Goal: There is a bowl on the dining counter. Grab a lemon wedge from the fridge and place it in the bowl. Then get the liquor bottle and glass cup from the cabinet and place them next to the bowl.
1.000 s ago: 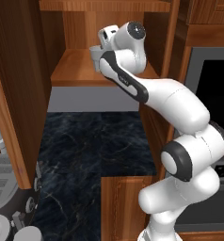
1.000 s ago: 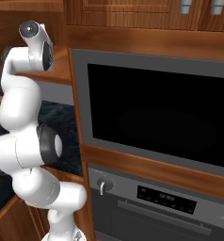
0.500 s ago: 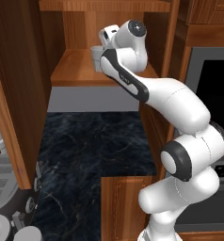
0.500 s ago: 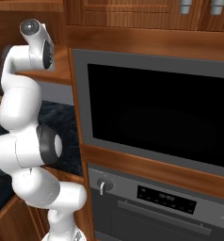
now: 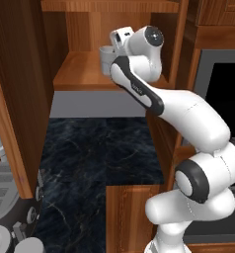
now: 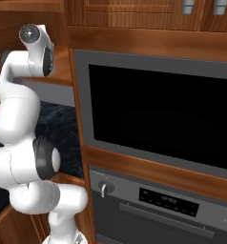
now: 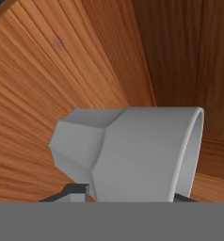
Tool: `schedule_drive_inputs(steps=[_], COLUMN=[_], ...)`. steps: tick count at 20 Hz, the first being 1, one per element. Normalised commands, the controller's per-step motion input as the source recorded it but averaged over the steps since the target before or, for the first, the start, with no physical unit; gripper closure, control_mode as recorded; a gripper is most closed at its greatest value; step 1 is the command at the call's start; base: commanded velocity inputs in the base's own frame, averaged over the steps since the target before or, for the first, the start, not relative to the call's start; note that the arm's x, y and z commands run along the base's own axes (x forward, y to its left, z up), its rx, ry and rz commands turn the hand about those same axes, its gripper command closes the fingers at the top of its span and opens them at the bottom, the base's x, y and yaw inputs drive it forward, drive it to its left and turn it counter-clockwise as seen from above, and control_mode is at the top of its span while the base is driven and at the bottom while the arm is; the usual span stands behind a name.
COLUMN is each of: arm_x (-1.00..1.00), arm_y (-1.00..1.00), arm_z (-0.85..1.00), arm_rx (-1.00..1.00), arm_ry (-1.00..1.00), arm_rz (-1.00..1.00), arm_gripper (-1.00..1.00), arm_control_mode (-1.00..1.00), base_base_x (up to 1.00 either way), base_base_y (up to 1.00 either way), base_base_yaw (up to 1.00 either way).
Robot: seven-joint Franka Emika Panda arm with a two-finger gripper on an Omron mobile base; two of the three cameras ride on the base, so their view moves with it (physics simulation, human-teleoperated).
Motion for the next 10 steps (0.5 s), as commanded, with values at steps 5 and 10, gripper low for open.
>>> schedule_drive_inputs(steps=[5, 10], arm_x=[-0.72, -0.39], arm_y=[0.0, -0.11], arm_z=[-0.19, 0.37], arm_rx=[0.05, 0.02], arm_ry=[-0.22, -0.16], arm_rz=[0.0, 0.02], arm_gripper=[1.0, 1.0], arm_control_mode=[-1.0, -1.0], base_base_x=[0.0, 0.0], base_base_y=[0.0, 0.0], base_base_yaw=[0.0, 0.0])
